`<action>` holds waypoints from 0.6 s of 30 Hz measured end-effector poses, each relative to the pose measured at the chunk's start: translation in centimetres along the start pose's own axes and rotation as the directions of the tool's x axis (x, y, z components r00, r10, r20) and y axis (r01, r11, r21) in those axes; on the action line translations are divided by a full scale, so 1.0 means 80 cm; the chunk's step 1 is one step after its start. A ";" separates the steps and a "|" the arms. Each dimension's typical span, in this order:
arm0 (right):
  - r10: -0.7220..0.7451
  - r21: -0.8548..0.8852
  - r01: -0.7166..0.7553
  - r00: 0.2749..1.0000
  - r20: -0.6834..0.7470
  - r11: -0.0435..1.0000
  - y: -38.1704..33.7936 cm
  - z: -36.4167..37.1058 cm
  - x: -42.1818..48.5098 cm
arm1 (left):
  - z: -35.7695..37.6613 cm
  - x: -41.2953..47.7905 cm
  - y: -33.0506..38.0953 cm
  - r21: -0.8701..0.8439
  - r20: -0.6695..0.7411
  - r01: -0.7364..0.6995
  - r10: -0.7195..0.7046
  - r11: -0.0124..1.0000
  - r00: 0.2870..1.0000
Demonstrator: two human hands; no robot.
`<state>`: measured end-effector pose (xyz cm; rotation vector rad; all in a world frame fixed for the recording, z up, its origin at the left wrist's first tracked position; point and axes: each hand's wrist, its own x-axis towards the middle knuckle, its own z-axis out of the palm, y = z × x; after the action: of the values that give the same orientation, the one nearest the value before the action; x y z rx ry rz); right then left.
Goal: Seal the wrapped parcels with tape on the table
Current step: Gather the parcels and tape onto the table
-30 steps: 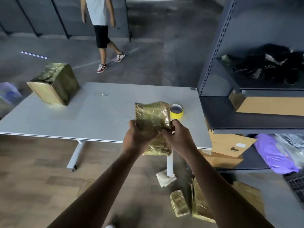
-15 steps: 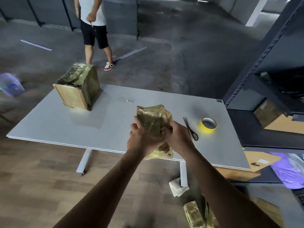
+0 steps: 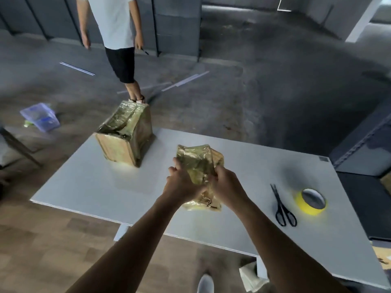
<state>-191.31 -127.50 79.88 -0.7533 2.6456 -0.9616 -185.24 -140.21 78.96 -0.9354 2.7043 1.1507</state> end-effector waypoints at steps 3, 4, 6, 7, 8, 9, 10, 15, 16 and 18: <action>0.000 0.015 -0.001 0.999 0.052 1.000 -0.004 0.009 0.053 | -0.016 0.037 0.004 0.039 -0.043 0.032 -0.031 0.999 0.999; 0.001 0.022 -0.003 0.998 0.060 1.000 -0.005 0.013 0.068 | -0.020 0.049 0.006 0.038 -0.058 0.044 -0.041 0.998 0.997; -0.012 0.013 0.011 0.997 0.071 1.000 -0.006 0.021 0.096 | -0.025 0.071 0.011 0.093 -0.077 0.067 -0.060 0.993 0.995; -0.017 0.007 0.017 0.997 0.077 1.000 -0.006 0.024 0.109 | -0.027 0.080 0.015 0.138 -0.082 0.079 -0.069 0.987 0.994; -0.016 0.009 0.016 0.996 0.083 1.000 -0.007 0.027 0.121 | -0.029 0.089 0.018 0.182 -0.087 0.090 -0.075 0.979 0.993; -0.010 0.013 0.009 0.996 0.091 1.000 -0.007 0.030 0.133 | -0.030 0.100 0.018 0.215 -0.091 0.094 -0.076 0.972 0.993; 0.001 0.017 -0.003 0.995 0.100 1.000 -0.008 0.035 0.143 | -0.031 0.110 0.016 0.239 -0.097 0.091 -0.069 0.967 0.993; 0.120 0.038 -0.127 0.983 0.141 0.991 -0.011 0.069 0.197 | -0.054 0.162 -0.011 0.307 -0.043 -0.044 0.060 0.951 0.997; 0.133 0.053 -0.142 0.980 0.145 0.988 -0.014 0.078 0.209 | -0.060 0.175 -0.017 0.329 -0.023 -0.068 0.080 0.942 0.997; 0.161 0.118 -0.181 0.974 0.157 0.976 -0.026 0.092 0.229 | -0.073 0.202 -0.033 0.345 0.010 -0.081 0.083 0.935 0.997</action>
<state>-203.16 -142.60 74.99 -0.5336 2.4466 -0.9825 -195.89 -153.76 77.00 -0.7781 2.8398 0.6456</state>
